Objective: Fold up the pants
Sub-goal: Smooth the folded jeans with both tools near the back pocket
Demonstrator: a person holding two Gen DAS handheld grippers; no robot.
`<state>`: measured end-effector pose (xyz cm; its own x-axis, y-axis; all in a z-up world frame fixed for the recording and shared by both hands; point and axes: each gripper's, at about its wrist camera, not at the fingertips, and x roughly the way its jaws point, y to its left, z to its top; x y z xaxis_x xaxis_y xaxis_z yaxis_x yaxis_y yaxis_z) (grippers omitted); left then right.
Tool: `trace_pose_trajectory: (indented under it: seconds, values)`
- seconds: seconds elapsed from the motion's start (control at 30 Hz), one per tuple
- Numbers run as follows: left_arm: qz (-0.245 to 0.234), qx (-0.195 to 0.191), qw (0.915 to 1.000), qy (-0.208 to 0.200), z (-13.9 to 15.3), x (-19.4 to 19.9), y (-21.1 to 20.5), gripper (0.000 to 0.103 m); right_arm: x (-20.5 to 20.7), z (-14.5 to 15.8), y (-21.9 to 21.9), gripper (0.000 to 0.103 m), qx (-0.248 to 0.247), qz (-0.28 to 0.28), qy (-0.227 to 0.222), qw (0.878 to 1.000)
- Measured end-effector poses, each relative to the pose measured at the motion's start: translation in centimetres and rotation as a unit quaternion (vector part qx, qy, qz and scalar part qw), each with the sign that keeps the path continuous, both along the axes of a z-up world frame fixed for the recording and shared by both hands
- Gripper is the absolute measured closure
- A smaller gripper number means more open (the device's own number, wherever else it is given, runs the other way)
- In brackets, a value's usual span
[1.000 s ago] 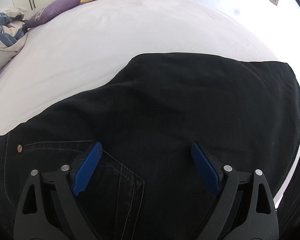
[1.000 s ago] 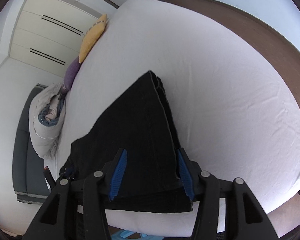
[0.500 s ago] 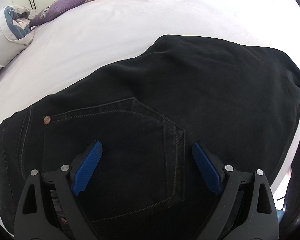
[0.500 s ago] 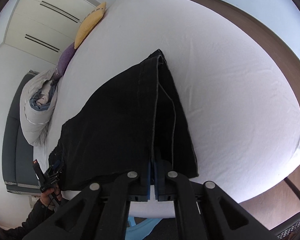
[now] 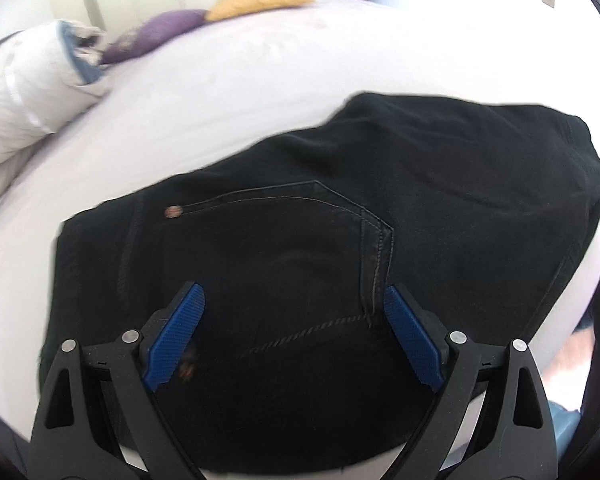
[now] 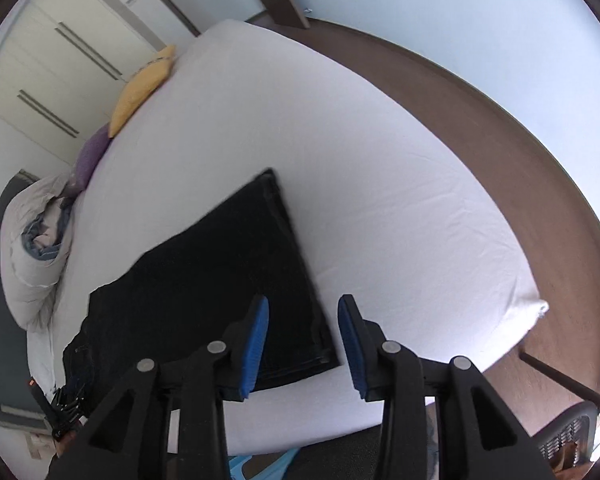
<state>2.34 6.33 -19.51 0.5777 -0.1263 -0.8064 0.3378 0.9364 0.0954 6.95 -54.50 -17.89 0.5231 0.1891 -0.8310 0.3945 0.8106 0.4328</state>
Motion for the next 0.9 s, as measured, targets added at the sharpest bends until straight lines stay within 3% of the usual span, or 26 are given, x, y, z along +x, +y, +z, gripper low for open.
trace_pose_trajectory:
  seconds: [0.13,0.23,0.3,0.37,0.4,0.43,0.5,0.57,0.67,0.73,0.8,0.9]
  values:
    - [0.058,-0.067,0.9951,-0.044,2.8,-2.0,1.6,0.010,3.0,0.6,7.4,0.062,0.056,0.117,-0.049,0.990]
    - [0.094,-0.097,0.9894,-0.053,3.4,-0.6,4.2,0.010,5.6,-1.3,12.6,0.062,0.091,0.159,-0.033,0.982]
    - [0.112,-0.079,0.9902,-0.027,2.2,2.1,6.1,0.010,6.8,-3.0,15.7,0.062,0.107,0.187,-0.016,0.976]
    - [0.141,-0.041,0.9888,0.026,-1.1,3.6,9.1,0.015,7.5,-4.8,18.5,0.062,0.096,0.214,0.008,0.972]
    - [0.135,-0.052,0.9890,0.032,-1.7,3.8,10.0,0.017,7.5,-5.7,19.7,0.062,0.082,0.219,0.027,0.972]
    - [0.122,-0.070,0.9896,0.029,-2.1,3.7,10.9,0.017,7.0,-6.4,20.6,0.062,0.072,0.221,0.037,0.972]
    - [0.108,-0.054,0.9922,0.030,-2.0,3.8,10.9,0.016,5.9,-6.2,21.6,0.060,0.075,0.215,0.028,0.973]
    - [0.102,-0.031,0.9939,0.030,-1.9,4.2,10.5,0.016,5.1,-5.4,22.9,0.057,0.095,0.234,0.011,0.967]
    - [0.097,-0.041,0.9937,0.038,-2.0,5.2,11.0,0.016,4.3,-4.6,24.5,0.052,0.083,0.251,-0.022,0.964]
    - [0.087,-0.032,0.9946,0.045,-2.1,5.3,10.9,0.016,4.1,-5.8,24.1,0.044,0.086,0.237,-0.006,0.968]
    - [0.080,-0.023,0.9951,0.054,-2.4,5.8,10.3,0.016,3.6,-7.3,23.2,0.046,0.113,0.217,0.019,0.970]
    - [0.075,-0.014,0.9951,0.063,-1.8,5.7,10.1,0.017,2.5,-7.1,22.3,0.048,0.140,0.215,0.052,0.965]
